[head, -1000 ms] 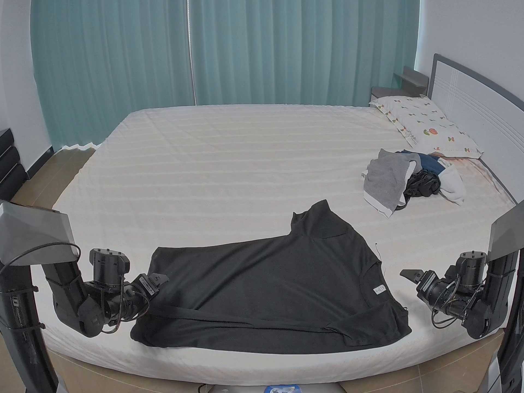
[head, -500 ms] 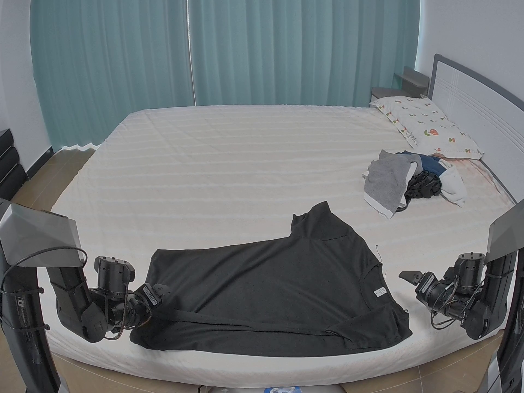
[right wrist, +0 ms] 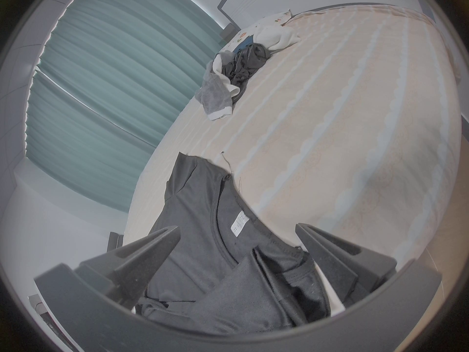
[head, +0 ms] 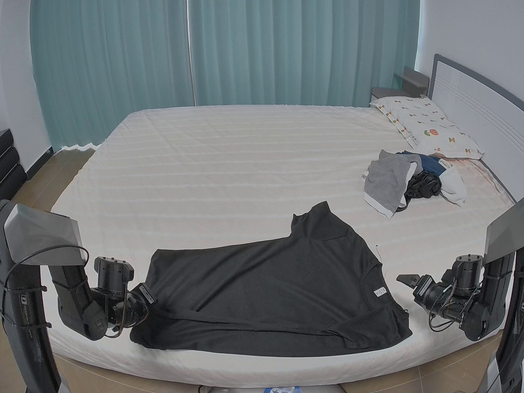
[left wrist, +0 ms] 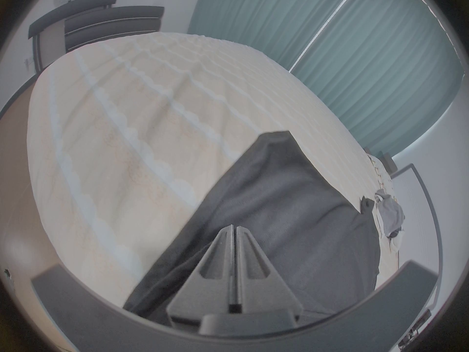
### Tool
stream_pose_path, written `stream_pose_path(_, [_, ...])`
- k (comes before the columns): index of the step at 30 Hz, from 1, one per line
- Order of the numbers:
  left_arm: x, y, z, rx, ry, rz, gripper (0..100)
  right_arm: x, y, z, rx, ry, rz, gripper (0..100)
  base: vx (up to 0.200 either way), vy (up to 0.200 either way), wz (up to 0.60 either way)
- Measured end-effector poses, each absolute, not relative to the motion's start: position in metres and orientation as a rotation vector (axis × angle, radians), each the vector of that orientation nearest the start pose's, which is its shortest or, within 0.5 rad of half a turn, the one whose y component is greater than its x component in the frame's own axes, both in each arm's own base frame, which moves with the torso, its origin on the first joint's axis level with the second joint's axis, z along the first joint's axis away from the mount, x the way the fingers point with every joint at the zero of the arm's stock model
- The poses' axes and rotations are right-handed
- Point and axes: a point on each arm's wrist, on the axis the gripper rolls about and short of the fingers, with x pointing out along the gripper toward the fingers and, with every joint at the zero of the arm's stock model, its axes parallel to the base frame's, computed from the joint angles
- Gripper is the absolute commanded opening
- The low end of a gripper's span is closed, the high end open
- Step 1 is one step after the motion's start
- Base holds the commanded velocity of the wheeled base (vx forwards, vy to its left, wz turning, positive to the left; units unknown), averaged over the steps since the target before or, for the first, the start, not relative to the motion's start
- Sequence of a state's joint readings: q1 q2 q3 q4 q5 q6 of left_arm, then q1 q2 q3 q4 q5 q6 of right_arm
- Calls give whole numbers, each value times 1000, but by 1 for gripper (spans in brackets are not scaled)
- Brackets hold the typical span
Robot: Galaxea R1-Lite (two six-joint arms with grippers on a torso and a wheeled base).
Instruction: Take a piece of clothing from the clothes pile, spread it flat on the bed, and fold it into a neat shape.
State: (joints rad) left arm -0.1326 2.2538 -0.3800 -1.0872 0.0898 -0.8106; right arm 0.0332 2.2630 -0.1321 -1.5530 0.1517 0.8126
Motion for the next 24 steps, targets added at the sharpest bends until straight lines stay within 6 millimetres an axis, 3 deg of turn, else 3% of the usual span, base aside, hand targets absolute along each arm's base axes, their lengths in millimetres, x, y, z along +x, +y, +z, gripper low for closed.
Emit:
stream_pose_path(10, [282,-17,-29,-734,713,361,0,246,30,-15,791,657,1,100,0,0,0])
stream_pose_path(24, [284,-15,-30,-746,714,361,0,256,42,-28,697,713,176,100,0,0,0])
